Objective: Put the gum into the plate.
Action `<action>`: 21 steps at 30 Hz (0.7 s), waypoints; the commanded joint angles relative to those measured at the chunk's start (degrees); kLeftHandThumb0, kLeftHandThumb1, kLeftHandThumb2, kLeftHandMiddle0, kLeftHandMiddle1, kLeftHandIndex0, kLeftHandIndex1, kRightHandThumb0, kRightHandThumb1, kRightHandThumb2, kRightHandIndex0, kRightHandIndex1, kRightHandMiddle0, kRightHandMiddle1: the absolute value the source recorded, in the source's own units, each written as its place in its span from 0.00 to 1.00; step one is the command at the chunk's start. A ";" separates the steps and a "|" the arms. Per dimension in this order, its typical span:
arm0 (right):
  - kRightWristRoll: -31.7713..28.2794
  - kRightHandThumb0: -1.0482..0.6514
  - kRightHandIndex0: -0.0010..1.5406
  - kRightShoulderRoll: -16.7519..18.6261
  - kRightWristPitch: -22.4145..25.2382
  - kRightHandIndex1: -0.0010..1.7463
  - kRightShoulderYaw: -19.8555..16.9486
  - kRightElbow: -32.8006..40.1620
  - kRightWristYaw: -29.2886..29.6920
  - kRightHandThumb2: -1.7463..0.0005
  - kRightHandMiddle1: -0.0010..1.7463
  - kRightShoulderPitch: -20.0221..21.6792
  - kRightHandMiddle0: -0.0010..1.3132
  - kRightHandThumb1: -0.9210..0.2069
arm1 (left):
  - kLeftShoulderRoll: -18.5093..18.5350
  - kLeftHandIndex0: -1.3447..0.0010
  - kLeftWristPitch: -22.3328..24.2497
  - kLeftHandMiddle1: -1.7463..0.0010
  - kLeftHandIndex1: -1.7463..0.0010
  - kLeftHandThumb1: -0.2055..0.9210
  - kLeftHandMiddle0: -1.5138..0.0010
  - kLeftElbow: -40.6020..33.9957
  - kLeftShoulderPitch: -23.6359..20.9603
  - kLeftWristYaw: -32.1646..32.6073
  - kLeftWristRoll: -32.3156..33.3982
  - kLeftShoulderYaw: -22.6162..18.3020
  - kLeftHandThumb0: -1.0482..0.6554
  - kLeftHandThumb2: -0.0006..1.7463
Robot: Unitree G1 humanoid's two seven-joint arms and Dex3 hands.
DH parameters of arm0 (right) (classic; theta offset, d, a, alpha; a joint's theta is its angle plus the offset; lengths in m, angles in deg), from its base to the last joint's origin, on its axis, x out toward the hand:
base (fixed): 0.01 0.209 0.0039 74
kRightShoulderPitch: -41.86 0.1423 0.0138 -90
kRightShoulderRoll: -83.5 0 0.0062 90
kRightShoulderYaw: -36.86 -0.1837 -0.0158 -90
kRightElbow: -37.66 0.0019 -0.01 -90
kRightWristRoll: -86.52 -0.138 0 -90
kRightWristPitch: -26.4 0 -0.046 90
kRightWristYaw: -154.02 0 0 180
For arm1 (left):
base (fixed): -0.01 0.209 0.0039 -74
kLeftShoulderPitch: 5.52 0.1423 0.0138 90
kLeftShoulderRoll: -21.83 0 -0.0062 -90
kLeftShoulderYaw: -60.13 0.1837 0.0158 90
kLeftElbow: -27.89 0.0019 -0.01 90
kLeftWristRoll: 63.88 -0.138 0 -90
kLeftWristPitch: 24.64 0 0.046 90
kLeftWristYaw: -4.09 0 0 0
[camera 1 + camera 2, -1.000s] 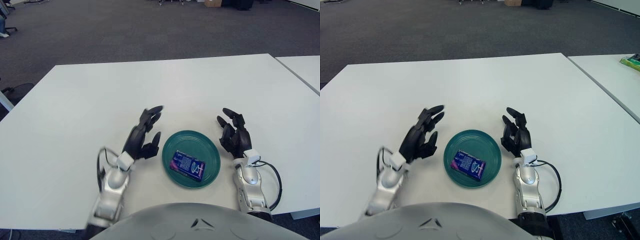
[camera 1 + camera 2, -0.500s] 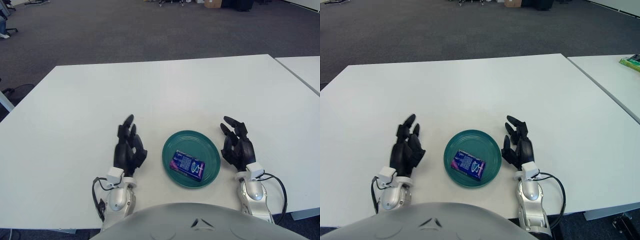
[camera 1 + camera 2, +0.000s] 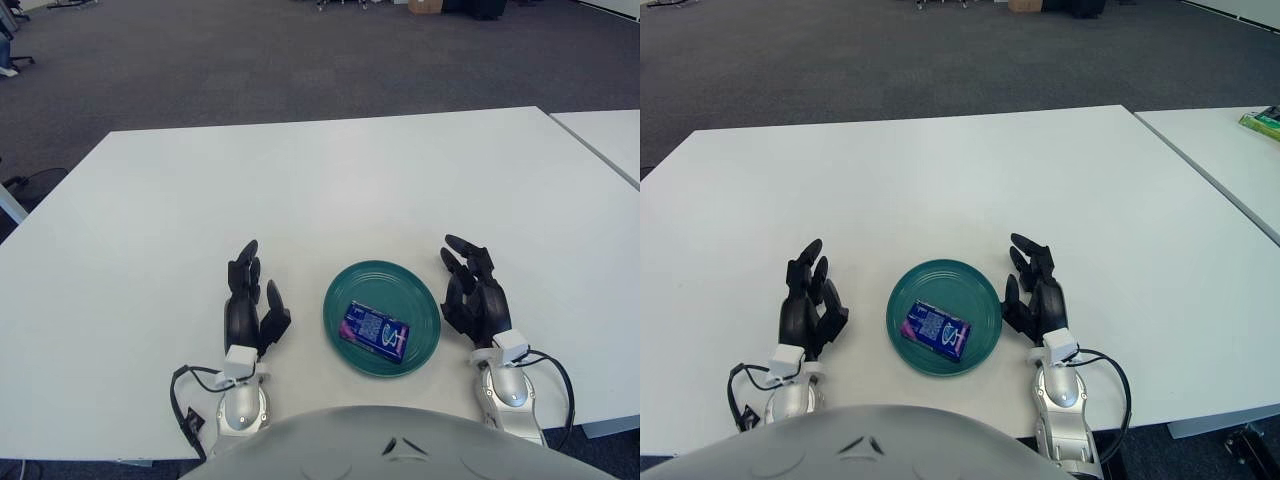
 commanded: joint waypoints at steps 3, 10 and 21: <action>0.08 0.27 0.23 -0.01 4.06 0.00 0.12 -3.91 -0.14 0.50 0.43 -2.71 0.00 0.00 | 0.28 0.94 0.94 0.97 0.56 1.00 0.74 2.18 -1.72 1.44 -0.68 -2.13 0.11 0.54; 0.83 0.26 0.23 -0.32 4.77 0.00 0.09 -4.42 0.11 0.50 0.43 -2.09 0.00 0.00 | 1.29 0.97 2.13 0.98 0.57 1.00 0.75 2.09 -2.42 -0.05 0.26 -2.94 0.12 0.54; 1.35 0.27 0.21 -0.21 5.54 0.00 0.02 -6.19 0.64 0.49 0.42 0.26 0.00 0.00 | 3.59 0.95 4.34 0.98 0.55 1.00 0.72 1.30 -4.45 -6.09 4.78 -3.45 0.13 0.52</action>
